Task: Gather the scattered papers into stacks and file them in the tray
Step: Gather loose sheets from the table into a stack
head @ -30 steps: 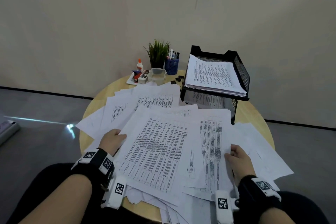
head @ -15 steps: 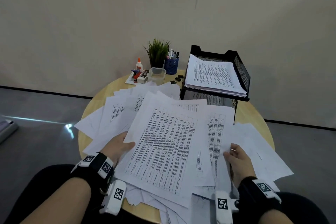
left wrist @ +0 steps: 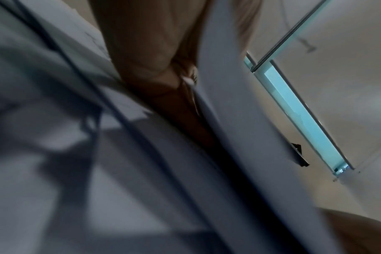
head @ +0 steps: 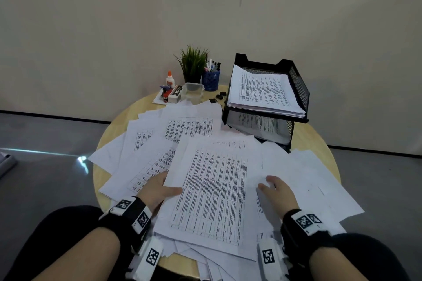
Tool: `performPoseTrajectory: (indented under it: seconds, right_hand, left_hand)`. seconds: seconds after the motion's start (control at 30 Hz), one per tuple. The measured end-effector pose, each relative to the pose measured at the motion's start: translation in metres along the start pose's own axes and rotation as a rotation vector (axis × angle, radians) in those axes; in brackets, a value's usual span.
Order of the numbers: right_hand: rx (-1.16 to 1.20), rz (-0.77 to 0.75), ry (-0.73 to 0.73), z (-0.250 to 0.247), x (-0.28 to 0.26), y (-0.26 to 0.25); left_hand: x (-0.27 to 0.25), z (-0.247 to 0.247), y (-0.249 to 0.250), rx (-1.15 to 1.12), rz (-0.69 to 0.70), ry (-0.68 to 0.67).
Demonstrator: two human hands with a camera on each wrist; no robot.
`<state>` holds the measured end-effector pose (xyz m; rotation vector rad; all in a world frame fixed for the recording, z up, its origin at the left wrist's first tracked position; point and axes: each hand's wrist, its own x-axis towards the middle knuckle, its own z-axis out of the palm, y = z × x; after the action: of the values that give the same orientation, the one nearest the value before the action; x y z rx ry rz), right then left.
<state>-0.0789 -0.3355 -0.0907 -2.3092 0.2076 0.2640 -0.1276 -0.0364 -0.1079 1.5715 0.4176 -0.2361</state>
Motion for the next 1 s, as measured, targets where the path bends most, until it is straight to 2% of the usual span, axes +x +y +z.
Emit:
performPoseTrajectory:
  seconds: [0.17,0.2,0.37,0.6,0.8,1.0]
  right_hand:
    - [-0.409,0.147,0.01,0.006,0.001,-0.016]
    - [-0.398,0.146,-0.001,0.009,0.002,-0.018]
    - [0.034,0.094,-0.076,0.018,0.002,-0.027]
    - [0.071,0.147,-0.101,0.015,0.013,-0.022]
    - [0.213,0.069,-0.146,0.013,0.012,-0.013]
    - [0.284,0.123,-0.001,-0.009,0.017,0.013]
  left_hand:
    - [0.004,0.003,0.002,0.097,-0.004,0.103]
    - [0.004,0.004,0.002,0.11,-0.014,0.099]
    - [0.004,0.003,0.005,0.078,-0.058,0.1]
    - [0.0,0.005,0.005,0.001,-0.062,0.066]
    - [-0.003,0.004,0.005,-0.002,-0.057,0.077]
    - [0.003,-0.011,0.011,0.147,-0.009,0.153]
